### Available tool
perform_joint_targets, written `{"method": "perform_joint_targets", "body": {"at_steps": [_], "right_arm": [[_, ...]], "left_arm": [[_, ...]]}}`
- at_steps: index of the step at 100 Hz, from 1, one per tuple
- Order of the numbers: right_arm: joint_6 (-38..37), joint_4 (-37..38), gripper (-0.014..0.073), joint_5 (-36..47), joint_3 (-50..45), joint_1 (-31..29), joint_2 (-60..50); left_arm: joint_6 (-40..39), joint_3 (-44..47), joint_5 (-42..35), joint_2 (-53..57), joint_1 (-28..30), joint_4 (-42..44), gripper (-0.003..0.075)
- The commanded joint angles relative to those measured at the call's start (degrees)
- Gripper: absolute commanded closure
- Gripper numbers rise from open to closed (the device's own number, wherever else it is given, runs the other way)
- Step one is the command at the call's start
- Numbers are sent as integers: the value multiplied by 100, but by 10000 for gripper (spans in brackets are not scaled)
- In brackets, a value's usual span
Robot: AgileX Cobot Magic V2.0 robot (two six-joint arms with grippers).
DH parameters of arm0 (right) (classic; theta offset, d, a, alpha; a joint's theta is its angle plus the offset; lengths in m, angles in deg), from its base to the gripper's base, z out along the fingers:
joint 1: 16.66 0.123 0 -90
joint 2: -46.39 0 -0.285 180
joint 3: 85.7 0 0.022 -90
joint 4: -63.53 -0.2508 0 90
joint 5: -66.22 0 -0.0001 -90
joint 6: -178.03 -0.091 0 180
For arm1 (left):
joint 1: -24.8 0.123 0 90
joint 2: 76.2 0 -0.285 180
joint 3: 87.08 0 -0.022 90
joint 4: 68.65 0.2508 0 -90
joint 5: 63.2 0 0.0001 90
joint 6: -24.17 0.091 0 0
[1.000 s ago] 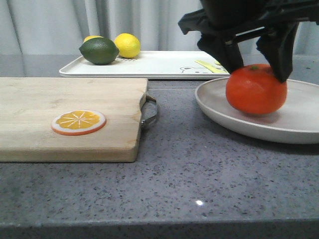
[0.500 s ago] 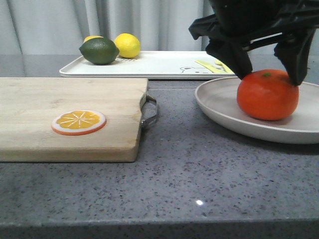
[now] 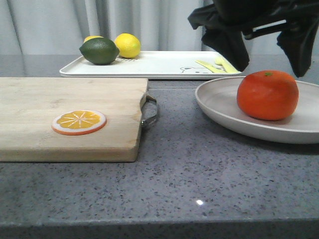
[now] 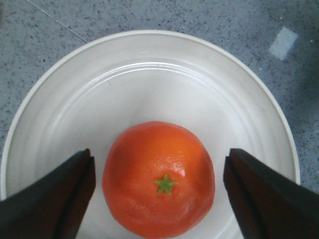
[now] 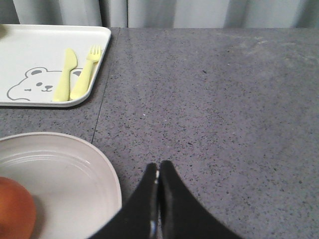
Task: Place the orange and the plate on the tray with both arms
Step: 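Open the left gripper and lift it away from the orange, then move the right gripper to the plate rim farthest from the left arm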
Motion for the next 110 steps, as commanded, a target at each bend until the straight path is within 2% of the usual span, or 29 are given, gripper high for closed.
{"method": "perform_joint_targets", "body": {"at_steps": [1,18,35,49,61,82,95,110], "right_arm": [[5,36,662,474,202,2,5],[5,36,662,374,202,2,5],[5,36,662,325,202,2,5],[5,36,662,281,202,15,5],[5,36,662,136,202,21,5],[5,36,662,-124,326,21,27],[5,36,662,-531,590,21,210],[5,3,662,-1158,1048,21,623]], "left_arm": [[27,-209,-183,527,-22,15,322],[27,-199,64,866,-22,223,563],[27,-188,112,1234,-22,417,740],[17,-68,213,1567,44,479,739],[-42,406,201,2007,223,511,738],[-247,2018,-396,3283,753,511,738],[-322,3206,-918,4237,1125,511,739],[-427,4323,-1135,5405,1523,511,739]]}}
